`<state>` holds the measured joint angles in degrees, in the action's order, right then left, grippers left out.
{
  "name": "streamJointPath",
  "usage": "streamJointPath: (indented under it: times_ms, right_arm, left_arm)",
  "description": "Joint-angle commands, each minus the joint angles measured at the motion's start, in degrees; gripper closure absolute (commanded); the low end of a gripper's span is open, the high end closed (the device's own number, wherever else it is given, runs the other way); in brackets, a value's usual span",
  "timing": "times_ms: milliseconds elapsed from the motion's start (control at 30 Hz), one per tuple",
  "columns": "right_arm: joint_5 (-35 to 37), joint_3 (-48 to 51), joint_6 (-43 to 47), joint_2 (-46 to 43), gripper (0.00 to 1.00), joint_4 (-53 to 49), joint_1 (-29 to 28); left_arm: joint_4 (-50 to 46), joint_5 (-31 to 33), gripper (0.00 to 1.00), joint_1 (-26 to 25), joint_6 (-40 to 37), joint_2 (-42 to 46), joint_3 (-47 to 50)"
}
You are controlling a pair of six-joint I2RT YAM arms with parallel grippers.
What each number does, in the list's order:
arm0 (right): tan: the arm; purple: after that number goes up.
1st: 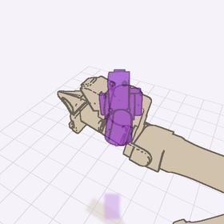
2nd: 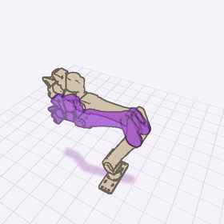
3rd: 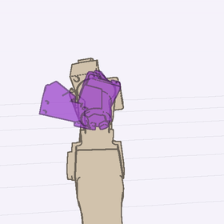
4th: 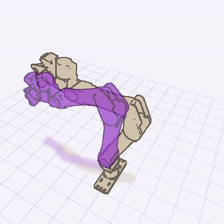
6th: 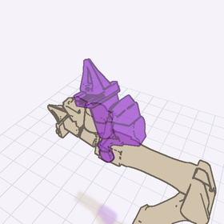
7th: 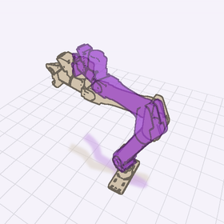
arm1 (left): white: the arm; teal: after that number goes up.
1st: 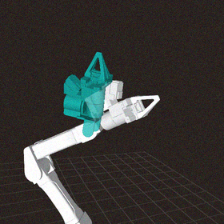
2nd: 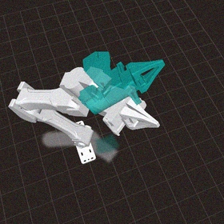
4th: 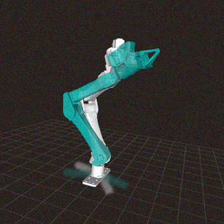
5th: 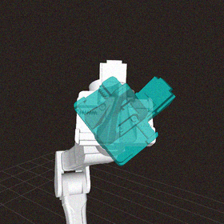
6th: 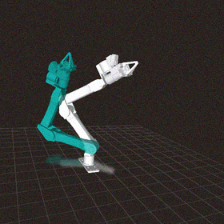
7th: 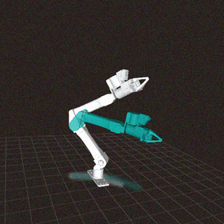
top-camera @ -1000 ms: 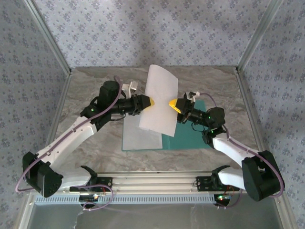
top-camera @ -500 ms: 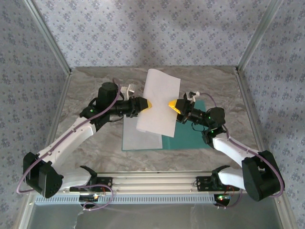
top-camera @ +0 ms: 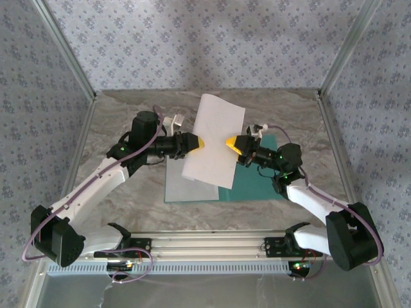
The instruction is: Put the files into the folder
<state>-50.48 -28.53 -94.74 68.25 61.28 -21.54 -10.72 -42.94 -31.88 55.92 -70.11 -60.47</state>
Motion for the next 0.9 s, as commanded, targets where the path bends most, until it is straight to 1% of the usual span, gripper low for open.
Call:
streamJointPath:
  times_ms: [0, 367, 667, 867]
  right_arm:
    - [-1.5, -1.0, 2.0, -0.6, 0.56, -0.5, -0.5]
    - [-1.6, -0.9, 2.7, -0.6, 0.60, -1.4, -0.7]
    - [-1.7, -0.9, 3.2, -0.6, 0.68, -1.7, -1.1]
    - [-2.2, -0.6, 3.6, -0.8, 0.71, -2.1, -1.5]
  left_arm:
    - [-0.7, -1.2, 0.66, 0.4, -2.0, 1.7, -2.1]
    - [-0.2, -2.5, 0.66, 0.2, -2.1, 1.4, -2.0]
    - [-2.1, -2.6, 0.66, 0.2, -3.5, 1.3, -2.4]
    - [-2.9, -2.5, 0.66, 0.5, -4.0, 2.0, -2.4]
